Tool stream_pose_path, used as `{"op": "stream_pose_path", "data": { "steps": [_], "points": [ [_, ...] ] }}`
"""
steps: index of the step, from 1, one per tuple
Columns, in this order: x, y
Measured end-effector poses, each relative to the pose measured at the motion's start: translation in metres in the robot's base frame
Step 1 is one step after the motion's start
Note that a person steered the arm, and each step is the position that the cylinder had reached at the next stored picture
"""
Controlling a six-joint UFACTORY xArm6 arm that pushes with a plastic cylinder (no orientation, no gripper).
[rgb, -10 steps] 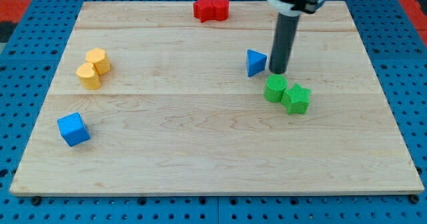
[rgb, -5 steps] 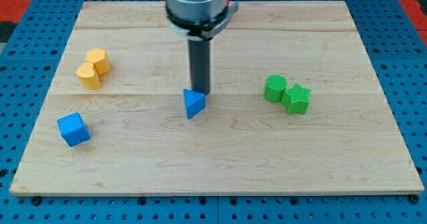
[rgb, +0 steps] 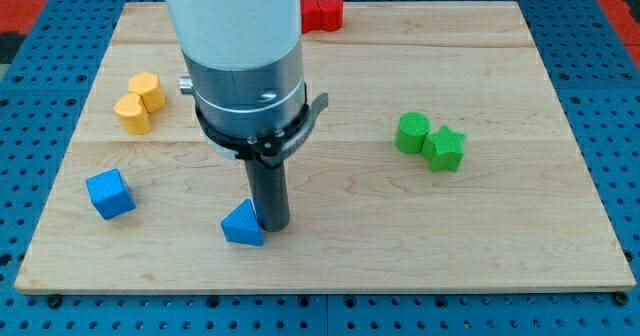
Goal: Move the triangle below the blue cube
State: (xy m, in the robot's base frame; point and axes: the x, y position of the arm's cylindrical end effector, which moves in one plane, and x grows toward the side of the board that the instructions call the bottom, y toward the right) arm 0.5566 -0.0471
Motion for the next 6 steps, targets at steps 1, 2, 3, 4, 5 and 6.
{"op": "stream_pose_path", "data": {
  "steps": [1, 2, 3, 4, 5, 6],
  "points": [
    [0.006, 0.0],
    [0.001, -0.039],
    [0.001, -0.067],
    [0.001, -0.097],
    [0.001, -0.123],
    [-0.011, -0.063]
  ]
}}
